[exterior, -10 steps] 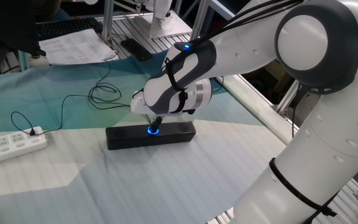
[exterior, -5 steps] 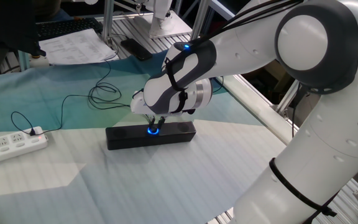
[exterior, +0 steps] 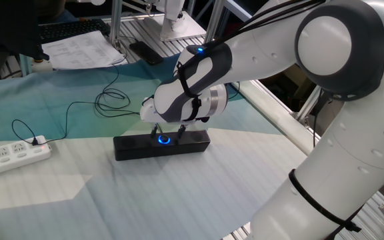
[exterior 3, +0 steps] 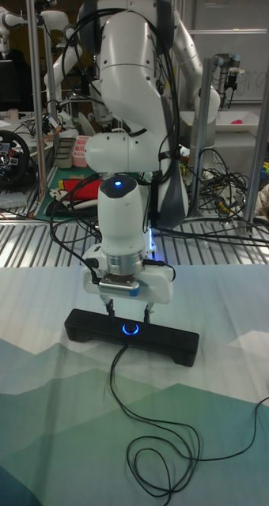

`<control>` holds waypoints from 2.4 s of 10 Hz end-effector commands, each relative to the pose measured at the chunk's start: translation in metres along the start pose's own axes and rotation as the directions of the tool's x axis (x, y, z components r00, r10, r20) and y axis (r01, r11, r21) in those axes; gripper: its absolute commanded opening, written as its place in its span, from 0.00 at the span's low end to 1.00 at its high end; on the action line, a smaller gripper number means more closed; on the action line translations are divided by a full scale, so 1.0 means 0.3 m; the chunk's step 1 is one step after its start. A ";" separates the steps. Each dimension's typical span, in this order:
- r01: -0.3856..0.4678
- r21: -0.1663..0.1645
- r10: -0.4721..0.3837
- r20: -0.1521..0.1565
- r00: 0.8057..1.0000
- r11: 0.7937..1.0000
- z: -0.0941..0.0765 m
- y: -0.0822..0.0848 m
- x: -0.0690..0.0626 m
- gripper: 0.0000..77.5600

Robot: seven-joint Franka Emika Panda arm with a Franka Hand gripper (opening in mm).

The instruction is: Turn the knob to increase the volume of the speaker

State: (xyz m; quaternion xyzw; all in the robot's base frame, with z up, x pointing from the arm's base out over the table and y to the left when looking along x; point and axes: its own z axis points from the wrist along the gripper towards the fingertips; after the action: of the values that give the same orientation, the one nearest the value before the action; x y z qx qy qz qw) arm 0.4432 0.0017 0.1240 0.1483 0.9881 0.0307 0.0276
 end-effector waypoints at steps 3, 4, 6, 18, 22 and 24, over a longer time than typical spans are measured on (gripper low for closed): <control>0.005 0.000 -0.005 0.002 1.000 1.000 -0.003 0.001 -0.003 1.00; 0.070 0.007 -0.070 0.001 0.998 0.998 0.007 0.001 -0.002 1.00; 0.107 0.007 -0.107 0.002 0.994 0.994 0.007 0.001 -0.002 1.00; 0.120 0.009 -0.120 0.002 0.993 0.993 0.016 0.012 -0.016 1.00; 0.112 0.010 -0.112 0.004 0.994 0.994 0.008 0.037 -0.047 1.00; 0.112 0.010 -0.112 0.005 0.994 0.994 0.006 0.041 -0.053 1.00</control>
State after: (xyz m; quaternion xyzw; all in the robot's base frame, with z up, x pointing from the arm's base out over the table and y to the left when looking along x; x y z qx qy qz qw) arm 0.4603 0.0086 0.1226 0.0932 0.9949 0.0239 0.0300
